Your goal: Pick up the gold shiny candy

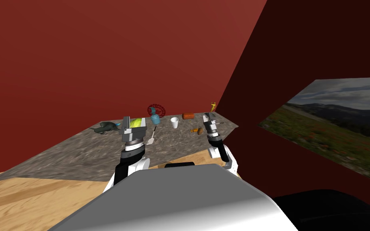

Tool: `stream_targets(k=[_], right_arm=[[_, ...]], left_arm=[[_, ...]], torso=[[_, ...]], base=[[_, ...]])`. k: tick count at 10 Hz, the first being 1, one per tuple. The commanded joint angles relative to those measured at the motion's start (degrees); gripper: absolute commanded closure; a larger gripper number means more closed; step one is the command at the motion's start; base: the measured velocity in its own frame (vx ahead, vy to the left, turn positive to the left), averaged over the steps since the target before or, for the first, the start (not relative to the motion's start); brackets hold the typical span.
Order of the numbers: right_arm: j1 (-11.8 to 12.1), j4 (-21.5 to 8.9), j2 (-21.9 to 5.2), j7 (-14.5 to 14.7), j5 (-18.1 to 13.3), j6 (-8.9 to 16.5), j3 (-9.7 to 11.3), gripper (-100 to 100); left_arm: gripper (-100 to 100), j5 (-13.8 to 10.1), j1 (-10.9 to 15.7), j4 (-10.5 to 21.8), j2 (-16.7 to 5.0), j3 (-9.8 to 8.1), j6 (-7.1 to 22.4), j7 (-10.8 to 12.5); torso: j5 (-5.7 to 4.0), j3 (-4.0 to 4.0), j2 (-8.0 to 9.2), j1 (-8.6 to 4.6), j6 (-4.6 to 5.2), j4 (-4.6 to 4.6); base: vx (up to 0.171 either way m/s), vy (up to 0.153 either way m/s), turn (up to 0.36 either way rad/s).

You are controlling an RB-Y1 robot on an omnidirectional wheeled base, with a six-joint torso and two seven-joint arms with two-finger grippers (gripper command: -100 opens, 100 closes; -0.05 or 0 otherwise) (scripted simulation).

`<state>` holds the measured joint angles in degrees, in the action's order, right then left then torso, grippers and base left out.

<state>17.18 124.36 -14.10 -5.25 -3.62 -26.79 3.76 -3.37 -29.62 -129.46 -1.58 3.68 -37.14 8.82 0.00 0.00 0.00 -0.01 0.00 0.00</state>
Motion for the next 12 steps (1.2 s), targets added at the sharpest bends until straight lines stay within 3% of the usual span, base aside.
stream_targets(k=[1,2,3,5,6,8,9,10,11,12], right_arm=[[-2.86,-2.22,-1.95,0.83,-1.69,-0.66,0.45,-100],[-4.67,-4.45,-3.58,1.56,-3.23,-1.57,0.86,-100],[-5.22,-4.45,-3.58,1.56,-3.23,-1.57,0.86,-100],[-8.96,-8.56,-6.81,3.11,-6.62,-3.57,1.87,-100],[-10.07,-9.15,-6.81,3.11,-6.62,-3.57,1.87,-100],[-13.96,-12.97,-10.00,4.76,-10.45,-5.78,3.17,-100],[-15.04,-14.17,-10.00,4.76,-10.48,-5.78,3.17,-100],[-17.21,-16.32,-11.60,5.62,-12.60,-6.96,3.94,-100],[-17.55,-16.81,-11.60,5.62,-12.60,-6.96,3.94,-100],[-19.93,-19.11,-13.23,6.48,-14.85,-8.20,4.82,-100]], left_arm=[[0,0.00,0.00,0.00,0.00,0.00,0.00,0.00],[0,0.00,0.00,0.00,0.00,0.00,0.00,0.00],[0,0.00,0.00,0.00,0.00,0.00,0.00,0.00],[0,0.00,0.00,0.00,0.00,0.00,0.00,0.00],[0,0.00,0.00,0.00,0.00,0.00,0.00,0.00],[0,0.00,0.00,0.00,0.00,0.00,0.00,0.00],[0,0.00,0.00,0.00,0.00,0.00,0.00,0.00],[0,0.00,0.00,0.00,0.00,0.00,0.00,0.00],[0,0.00,0.00,0.00,0.00,0.00,0.00,0.00],[0,0.00,0.00,0.00,0.00,0.00,0.00,0.00]], torso=[[0.00,0.00,0.00,0.00,0.00,0.00],[0.00,-0.01,-0.02,0.00,-0.01,-0.01],[0.00,-0.02,-0.02,-0.01,-0.01,-0.01],[0.00,-0.02,-0.03,0.00,0.00,-0.01],[0.00,-0.02,-0.03,0.01,-0.01,-0.01],[0.00,-0.01,-0.02,0.02,0.00,-0.01],[0.01,-0.01,-0.01,0.04,0.00,-0.01],[0.01,0.00,0.00,0.04,0.01,0.00],[0.01,0.00,0.00,0.08,0.00,0.00],[0.02,0.00,0.00,0.08,0.01,0.00]], base=[[0.000,0.000,0.000],[-0.004,-0.002,0.023],[0.000,0.000,0.000],[-0.002,0.000,0.011],[-0.003,-0.001,0.012],[-0.007,0.006,0.020],[-0.008,0.009,0.011],[-0.008,0.018,0.019],[-0.007,0.016,0.012],[-0.010,0.021,0.024]])
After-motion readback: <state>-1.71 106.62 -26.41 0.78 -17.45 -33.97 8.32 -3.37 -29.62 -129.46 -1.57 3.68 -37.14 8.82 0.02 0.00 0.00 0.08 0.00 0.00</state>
